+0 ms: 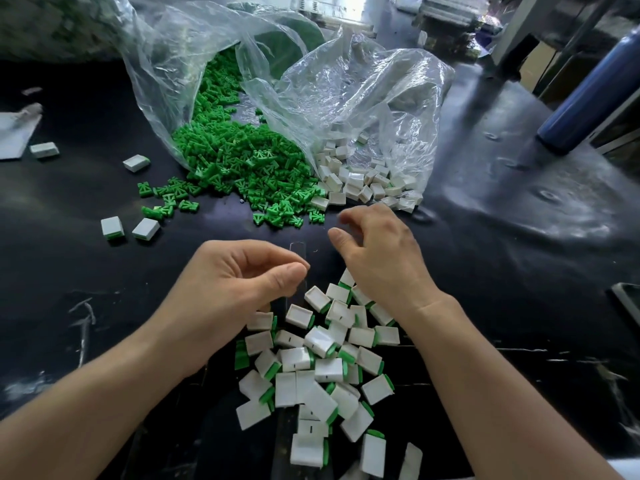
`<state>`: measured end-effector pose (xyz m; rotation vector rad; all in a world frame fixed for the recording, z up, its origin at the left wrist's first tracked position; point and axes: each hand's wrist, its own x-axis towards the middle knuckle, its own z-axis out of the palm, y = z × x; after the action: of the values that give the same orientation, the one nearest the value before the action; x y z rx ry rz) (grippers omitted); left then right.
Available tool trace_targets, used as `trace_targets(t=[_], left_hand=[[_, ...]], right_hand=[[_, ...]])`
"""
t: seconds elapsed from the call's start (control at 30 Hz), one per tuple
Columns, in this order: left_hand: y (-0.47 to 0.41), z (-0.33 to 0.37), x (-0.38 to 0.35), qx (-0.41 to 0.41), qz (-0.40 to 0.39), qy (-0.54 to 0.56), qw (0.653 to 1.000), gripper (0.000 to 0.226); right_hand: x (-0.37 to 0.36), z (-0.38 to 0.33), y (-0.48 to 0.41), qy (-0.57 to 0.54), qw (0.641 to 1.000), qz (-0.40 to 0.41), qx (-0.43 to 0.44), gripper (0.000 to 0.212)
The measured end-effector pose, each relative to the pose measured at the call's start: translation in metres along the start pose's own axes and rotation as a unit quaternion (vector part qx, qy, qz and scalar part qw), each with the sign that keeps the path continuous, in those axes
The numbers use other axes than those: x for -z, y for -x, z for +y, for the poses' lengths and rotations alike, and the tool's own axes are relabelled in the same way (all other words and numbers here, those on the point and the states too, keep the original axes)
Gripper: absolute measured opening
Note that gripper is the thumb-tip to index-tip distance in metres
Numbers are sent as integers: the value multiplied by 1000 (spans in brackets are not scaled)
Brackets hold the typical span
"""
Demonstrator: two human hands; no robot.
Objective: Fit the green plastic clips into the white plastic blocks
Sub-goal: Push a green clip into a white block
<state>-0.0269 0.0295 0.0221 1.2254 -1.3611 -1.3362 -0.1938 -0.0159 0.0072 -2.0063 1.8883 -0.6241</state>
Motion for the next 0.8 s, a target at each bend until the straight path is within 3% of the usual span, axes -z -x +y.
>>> trace_targets(t=[0.2, 0.27, 0.47, 0.53, 0.67, 0.8], left_hand=[[0, 0, 1, -3, 32, -1, 999, 15], [-2, 0, 2, -4, 49, 5, 999, 9], [-3, -2, 2, -5, 70, 14, 997, 16], [-4, -2, 2, -2, 73, 14, 997, 19], [-6, -3, 5, 0, 79, 18, 997, 22], [-7, -4, 5, 8, 76, 19, 997, 21]], right_hand=[[-9, 4, -12, 50, 997, -37, 34, 60], [-11, 7, -16, 70, 995, -63, 42, 63], [-16, 14, -25, 109, 987, -115, 34, 62], [-16, 14, -24, 99, 990, -95, 30, 60], [-16, 10, -20, 86, 992, 34, 86, 39], [-12, 6, -14, 31, 994, 54, 92, 28]])
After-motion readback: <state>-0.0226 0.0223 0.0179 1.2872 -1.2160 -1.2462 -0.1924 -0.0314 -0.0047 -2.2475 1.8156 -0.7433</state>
